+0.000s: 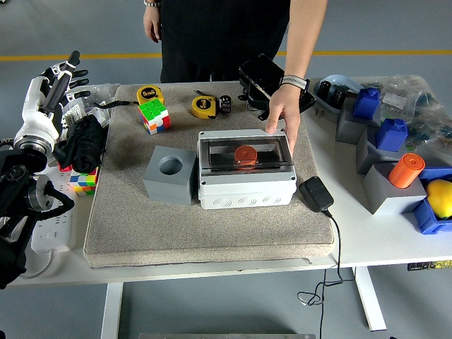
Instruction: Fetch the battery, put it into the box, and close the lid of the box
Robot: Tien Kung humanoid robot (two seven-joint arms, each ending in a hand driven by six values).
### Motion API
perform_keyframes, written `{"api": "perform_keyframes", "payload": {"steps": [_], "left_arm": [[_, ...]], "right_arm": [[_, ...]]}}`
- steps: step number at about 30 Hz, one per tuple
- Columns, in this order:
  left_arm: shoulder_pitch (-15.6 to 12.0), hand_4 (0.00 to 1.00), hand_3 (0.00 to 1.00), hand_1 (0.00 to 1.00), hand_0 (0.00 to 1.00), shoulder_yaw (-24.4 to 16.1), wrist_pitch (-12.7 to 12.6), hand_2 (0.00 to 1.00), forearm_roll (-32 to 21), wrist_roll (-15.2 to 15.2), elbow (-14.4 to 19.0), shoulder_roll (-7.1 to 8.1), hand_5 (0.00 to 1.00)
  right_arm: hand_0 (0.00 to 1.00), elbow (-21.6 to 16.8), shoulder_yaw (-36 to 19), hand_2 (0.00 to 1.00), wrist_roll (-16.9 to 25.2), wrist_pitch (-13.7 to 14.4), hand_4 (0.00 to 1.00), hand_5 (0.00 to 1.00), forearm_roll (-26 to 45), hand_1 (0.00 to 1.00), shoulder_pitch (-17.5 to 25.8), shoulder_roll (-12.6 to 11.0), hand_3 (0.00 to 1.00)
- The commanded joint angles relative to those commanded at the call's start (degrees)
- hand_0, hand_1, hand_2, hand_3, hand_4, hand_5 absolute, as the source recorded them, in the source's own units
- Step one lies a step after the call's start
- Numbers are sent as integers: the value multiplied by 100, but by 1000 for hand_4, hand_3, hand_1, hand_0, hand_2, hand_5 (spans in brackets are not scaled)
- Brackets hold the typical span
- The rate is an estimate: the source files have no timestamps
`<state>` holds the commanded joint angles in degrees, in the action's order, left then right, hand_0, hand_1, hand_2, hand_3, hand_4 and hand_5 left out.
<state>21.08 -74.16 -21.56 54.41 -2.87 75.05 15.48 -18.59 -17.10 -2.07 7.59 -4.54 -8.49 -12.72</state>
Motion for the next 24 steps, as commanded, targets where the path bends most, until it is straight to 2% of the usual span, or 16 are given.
{"api": "perform_keyframes", "payload": {"steps": [24], "left_arm": [[-101,998,677,661,519,-117,24,642,50,-56,-11,-61,652]], "right_arm": [[574,17,-12,666,-12,-6,948,482,26,641,8,32,585]]}}
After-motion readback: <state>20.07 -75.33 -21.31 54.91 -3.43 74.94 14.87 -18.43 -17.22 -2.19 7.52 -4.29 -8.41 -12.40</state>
